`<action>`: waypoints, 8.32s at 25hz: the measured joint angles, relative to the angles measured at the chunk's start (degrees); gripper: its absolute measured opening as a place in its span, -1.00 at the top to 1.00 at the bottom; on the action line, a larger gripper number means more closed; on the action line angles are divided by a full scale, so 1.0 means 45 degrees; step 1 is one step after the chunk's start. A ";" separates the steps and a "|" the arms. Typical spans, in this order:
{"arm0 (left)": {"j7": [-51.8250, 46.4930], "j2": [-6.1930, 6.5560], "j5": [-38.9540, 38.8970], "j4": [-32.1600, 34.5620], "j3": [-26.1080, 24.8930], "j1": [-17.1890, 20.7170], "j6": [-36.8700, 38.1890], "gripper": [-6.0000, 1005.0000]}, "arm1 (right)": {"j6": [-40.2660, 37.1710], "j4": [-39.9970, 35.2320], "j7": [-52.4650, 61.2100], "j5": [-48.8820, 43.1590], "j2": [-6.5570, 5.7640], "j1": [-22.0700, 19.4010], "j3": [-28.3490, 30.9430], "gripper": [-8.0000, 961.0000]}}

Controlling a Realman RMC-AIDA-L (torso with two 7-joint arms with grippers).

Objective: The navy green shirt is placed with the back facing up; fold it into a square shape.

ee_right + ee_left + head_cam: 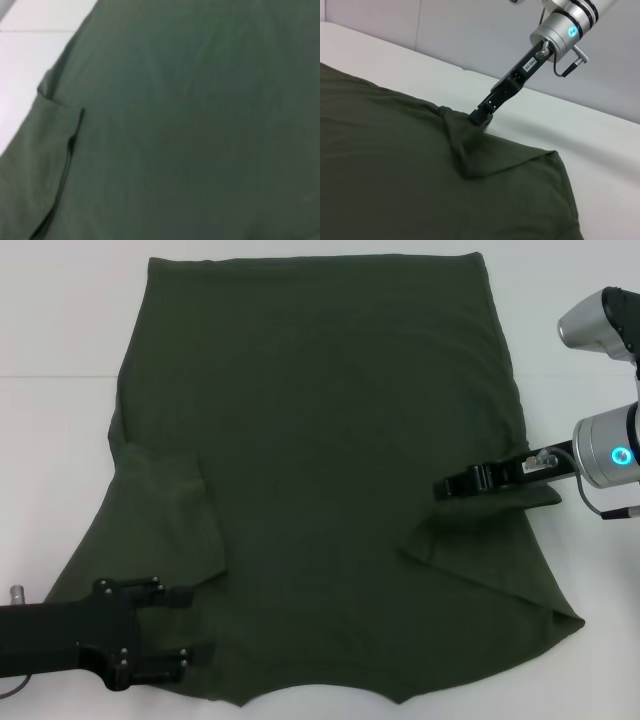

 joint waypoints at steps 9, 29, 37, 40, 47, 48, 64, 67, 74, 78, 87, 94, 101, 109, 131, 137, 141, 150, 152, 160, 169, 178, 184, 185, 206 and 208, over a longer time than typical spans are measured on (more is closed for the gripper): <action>0.0000 -0.0008 0.0006 -0.0012 -0.0012 0.0000 -0.0001 -0.50 | 0.0154 0.0416 -0.0262 0.1115 -0.0110 -0.0189 0.0033 -0.09; -0.0042 -0.0007 -0.0113 0.0070 -0.0113 -0.0005 0.0061 -0.51 | -0.2816 0.3463 -0.3988 0.7560 -0.1101 -0.4749 0.4750 -0.72; -0.0066 -0.0007 -0.0113 0.0074 -0.0113 -0.0079 0.0056 -0.51 | -0.2169 0.4317 -0.3438 0.7544 -0.1116 -0.4952 0.5238 -0.72; -0.0062 -0.0007 -0.0112 0.0072 -0.0113 -0.0092 0.0049 -0.51 | -0.1732 0.4328 -0.2966 0.7534 -0.1121 -0.5072 0.5263 -0.72; -0.0008 -0.0041 -0.0119 0.0069 -0.0112 -0.0159 -0.0012 -0.51 | -0.0793 0.4513 -0.2317 0.7574 -0.1101 -0.4998 0.5274 -0.72; -0.0007 -0.0042 -0.0123 0.0070 -0.0112 -0.0167 -0.0013 -0.51 | -0.0717 0.4584 -0.2291 0.7573 -0.1108 -0.4931 0.5274 -0.72; -0.0040 -0.0086 -0.0172 0.0074 -0.0112 -0.0321 -0.0030 -0.50 | -0.0235 0.4966 -0.1818 0.7305 -0.1113 -0.4116 0.4600 -0.72; -0.0045 -0.0087 -0.0172 0.0074 -0.0112 -0.0320 -0.0026 -0.50 | -0.0456 0.4983 -0.1728 0.7298 -0.1049 -0.3948 0.4259 -0.72; -0.0037 -0.0105 -0.0172 0.0074 -0.0113 -0.0339 0.0029 -0.50 | -0.0627 0.5005 -0.1402 0.7297 -0.0940 -0.3683 0.3664 -0.71; -0.0017 -0.0106 -0.0171 0.0074 -0.0113 -0.0338 0.0097 -0.50 | -0.0518 0.5010 -0.1366 0.7298 -0.0869 -0.3590 0.3467 -0.71; 0.0000 -0.0105 -0.0171 0.0094 -0.0113 -0.0312 0.0137 -0.50 | -0.0387 0.5010 -0.1206 0.7300 -0.0806 -0.3585 0.3176 -0.71; 0.0000 -0.0105 -0.0171 0.0095 -0.0108 -0.0321 0.0138 -0.50 | -0.0284 0.5028 -0.1174 0.7301 -0.0788 -0.3723 0.3151 -0.72; 0.0000 -0.0105 -0.0171 0.0094 -0.0104 -0.0329 0.0139 -0.50 | 0.0181 0.5078 -0.1173 0.7300 -0.0730 -0.3619 0.2896 -0.71; 0.0001 -0.0105 -0.0171 0.0093 -0.0112 -0.0333 0.0137 -0.50 | 0.0700 0.5152 -0.1176 0.7300 -0.0632 -0.3354 0.2560 -0.71; -0.0029 -0.0105 -0.0171 0.0093 -0.0108 -0.0352 0.0137 -0.50 | 0.1410 0.5145 -0.1241 0.7318 -0.0496 -0.2904 0.2507 -0.70; -0.0023 -0.0105 -0.0171 0.0093 -0.0114 -0.0352 0.0137 -0.50 | 0.1218 0.5144 -0.1176 0.7350 -0.0512 -0.3256 0.2579 -0.70; -0.0007 -0.0105 -0.0171 0.0093 -0.0114 -0.0352 0.0136 -0.50 | 0.1247 0.5145 -0.1176 0.7390 -0.0517 -0.3328 0.2598 -0.70; 0.0000 -0.0105 -0.0171 0.0092 -0.0114 -0.0352 0.0147 -0.50 | 0.1644 0.5146 -0.1259 0.7398 -0.0474 -0.3035 0.2541 -0.70; 0.0000 -0.0105 -0.0171 0.0092 -0.0114 -0.0352 0.0150 -0.50 | 0.1744 0.5146 -0.1263 0.7386 -0.0448 -0.2964 0.2523 -0.70; 0.0000 -0.0105 -0.0171 0.0113 -0.0113 -0.0351 0.0158 -0.50 | 0.2063 0.5065 -0.1311 0.7338 -0.0291 -0.2734 0.2508 -0.70; 0.0007 -0.0105 -0.0190 0.0114 -0.0113 -0.0342 0.0195 -0.50 | 0.1936 0.5075 -0.1354 0.7326 -0.0285 -0.2748 0.2536 -0.70; 0.0019 -0.0070 -0.0285 0.0113 -0.0121 -0.0304 0.0310 -0.50 | 0.1088 0.5035 -0.1398 0.7439 -0.0294 -0.3171 0.2914 -0.71; 0.0020 -0.0084 -0.0306 0.0114 -0.0133 -0.0294 0.0332 -0.50 | 0.1014 0.5027 -0.1455 0.7449 -0.0277 -0.3192 0.3032 -0.71; 0.0020 -0.0085 -0.0308 0.0113 -0.0132 -0.0293 0.0334 -0.50 | 0.0991 0.5028 -0.1456 0.7451 -0.0277 -0.3194 0.3043 -0.71; 0.0039 -0.0105 -0.0308 0.0089 -0.0132 -0.0319 0.0332 -0.50 | 0.0987 0.4989 -0.1385 0.7447 -0.1084 -0.4041 0.4712 -0.71; 0.0039 -0.0108 -0.0308 0.0089 -0.0133 -0.0325 0.0332 -0.50 | 0.1082 0.4988 -0.1361 0.7434 -0.1103 -0.4066 0.4740 -0.71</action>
